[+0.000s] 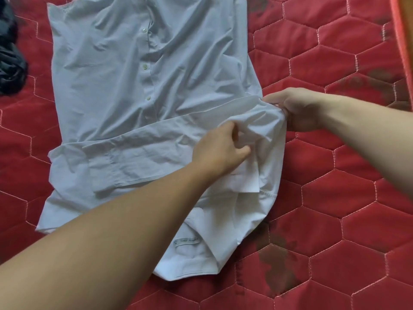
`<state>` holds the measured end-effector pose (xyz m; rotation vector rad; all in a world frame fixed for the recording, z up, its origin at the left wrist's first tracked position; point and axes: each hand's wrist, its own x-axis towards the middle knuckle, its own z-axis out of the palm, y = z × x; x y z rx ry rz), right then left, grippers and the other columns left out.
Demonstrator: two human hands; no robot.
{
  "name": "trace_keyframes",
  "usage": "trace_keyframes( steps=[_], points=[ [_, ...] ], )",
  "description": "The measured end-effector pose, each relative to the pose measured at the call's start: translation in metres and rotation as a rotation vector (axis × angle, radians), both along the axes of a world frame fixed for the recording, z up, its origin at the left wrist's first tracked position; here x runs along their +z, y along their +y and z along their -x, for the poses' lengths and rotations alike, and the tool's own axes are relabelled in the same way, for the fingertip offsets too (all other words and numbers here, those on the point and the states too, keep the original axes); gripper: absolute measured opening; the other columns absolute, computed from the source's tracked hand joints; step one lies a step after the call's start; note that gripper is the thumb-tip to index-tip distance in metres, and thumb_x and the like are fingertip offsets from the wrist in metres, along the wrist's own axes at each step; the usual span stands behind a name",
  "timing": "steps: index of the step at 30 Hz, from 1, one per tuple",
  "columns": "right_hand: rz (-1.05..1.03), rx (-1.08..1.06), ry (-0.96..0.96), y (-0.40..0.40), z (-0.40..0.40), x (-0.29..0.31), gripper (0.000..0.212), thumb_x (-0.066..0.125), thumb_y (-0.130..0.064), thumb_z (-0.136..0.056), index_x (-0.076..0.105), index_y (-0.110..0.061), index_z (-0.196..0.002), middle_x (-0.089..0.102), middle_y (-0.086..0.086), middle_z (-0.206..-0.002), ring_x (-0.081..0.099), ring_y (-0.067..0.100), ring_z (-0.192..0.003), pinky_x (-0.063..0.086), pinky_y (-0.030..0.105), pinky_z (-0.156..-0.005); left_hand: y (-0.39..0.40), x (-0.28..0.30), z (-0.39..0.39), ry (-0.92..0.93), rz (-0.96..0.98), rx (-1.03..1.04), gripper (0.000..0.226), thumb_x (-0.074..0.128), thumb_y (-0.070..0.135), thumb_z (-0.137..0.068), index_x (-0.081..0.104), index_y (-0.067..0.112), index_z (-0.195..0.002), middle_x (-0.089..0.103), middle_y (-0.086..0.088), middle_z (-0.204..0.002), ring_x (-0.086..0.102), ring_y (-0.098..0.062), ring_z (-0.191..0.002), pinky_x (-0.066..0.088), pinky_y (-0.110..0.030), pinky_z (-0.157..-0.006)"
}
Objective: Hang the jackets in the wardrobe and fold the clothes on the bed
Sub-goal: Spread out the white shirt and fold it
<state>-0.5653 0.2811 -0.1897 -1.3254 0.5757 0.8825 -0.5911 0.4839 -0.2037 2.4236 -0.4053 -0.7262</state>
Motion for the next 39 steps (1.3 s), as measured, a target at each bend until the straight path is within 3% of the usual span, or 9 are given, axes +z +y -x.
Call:
trace_keyframes(
  steps=[4,12,15,19,23,26,30,35,39],
  points=[
    [0.011,0.083,0.015,0.0,0.003,0.006,0.029,0.052,-0.023,-0.092,0.066,-0.005,-0.109,0.068,0.006,-0.095,0.066,0.017,-0.08,0.052,0.029,-0.071,-0.014,0.008,-0.001,-0.256,0.156,0.107,0.046,0.076,0.037,-0.069,0.048,0.025,-0.103,0.051,0.004,-0.102,0.052,-0.02,-0.093,0.043,-0.034,-0.075],
    [0.257,-0.05,-0.151,0.001,0.006,-0.003,0.011,0.06,-0.02,-0.093,0.07,-0.015,-0.092,0.066,-0.002,-0.071,0.061,0.009,-0.057,0.049,0.024,-0.052,-0.005,0.02,0.005,-0.682,0.173,-0.316,0.021,0.067,-0.001,-0.06,0.067,0.008,-0.079,0.06,-0.007,-0.061,0.054,-0.033,-0.047,0.035,-0.029,-0.047],
    [0.279,-0.05,-0.175,0.007,0.007,-0.006,0.012,0.063,-0.023,-0.091,0.072,-0.018,-0.085,0.067,-0.005,-0.068,0.061,0.009,-0.056,0.049,0.02,-0.049,0.0,0.016,0.013,-0.513,0.193,-0.352,0.022,0.063,0.001,-0.068,0.064,0.008,-0.09,0.059,-0.006,-0.072,0.057,-0.036,-0.059,0.038,-0.032,-0.049],
    [0.075,-0.016,-0.174,0.0,0.007,0.002,0.01,0.065,-0.019,-0.088,0.071,-0.013,-0.093,0.072,-0.001,-0.077,0.067,0.011,-0.065,0.052,0.022,-0.052,0.002,0.016,-0.004,-0.324,0.405,0.054,0.046,0.062,0.035,-0.069,0.059,0.007,-0.105,0.054,-0.001,-0.094,0.056,-0.026,-0.088,0.046,-0.038,-0.078],
    [0.043,0.187,-0.217,-0.006,0.006,0.017,0.022,0.064,0.003,-0.079,0.069,-0.015,-0.09,0.07,-0.001,-0.079,0.066,0.01,-0.068,0.053,0.021,-0.06,0.002,0.016,-0.051,-0.114,-0.067,-0.13,0.085,0.071,0.045,-0.062,0.039,0.031,-0.139,0.051,0.004,-0.133,0.046,-0.019,-0.122,0.033,-0.04,-0.102],
    [0.533,0.424,-0.431,0.0,0.009,0.025,0.024,0.067,0.006,-0.074,0.065,-0.018,-0.072,0.064,-0.006,-0.063,0.055,0.002,-0.054,0.043,0.014,-0.05,0.006,0.018,-0.065,0.006,-0.184,-0.308,0.047,0.074,0.028,-0.069,0.059,0.027,-0.113,0.065,0.002,-0.104,0.058,-0.021,-0.096,0.046,-0.036,-0.085],
    [1.073,0.33,-0.986,0.015,0.031,0.026,0.008,0.067,-0.006,-0.073,0.059,-0.007,-0.075,0.057,0.008,-0.071,0.055,0.03,-0.068,0.044,0.035,-0.059,0.023,0.028,-0.06,-0.571,0.006,-0.12,0.011,0.057,0.012,-0.08,0.065,0.01,-0.087,0.066,-0.015,-0.08,0.059,-0.04,-0.071,0.043,-0.038,-0.055],
    [1.098,0.604,-1.064,0.035,0.084,0.013,0.041,0.081,-0.038,-0.068,0.052,-0.011,-0.079,0.054,0.002,-0.077,0.055,0.031,-0.064,0.042,0.036,-0.049,0.065,0.029,-0.017,-0.717,0.097,-0.56,0.016,0.074,-0.001,-0.062,0.065,0.005,-0.074,0.062,-0.011,-0.066,0.057,-0.033,-0.047,0.037,-0.029,-0.038],
    [1.138,0.574,-1.078,0.045,0.106,-0.001,0.011,0.06,-0.01,-0.071,0.049,-0.01,-0.066,0.054,0.008,-0.061,0.052,0.035,-0.046,0.038,0.034,-0.039,0.08,0.021,-0.001,-0.653,0.078,-0.677,0.009,0.059,0.005,-0.07,0.065,0.006,-0.076,0.06,-0.009,-0.063,0.054,-0.03,-0.041,0.035,-0.025,-0.035]
  ],
)
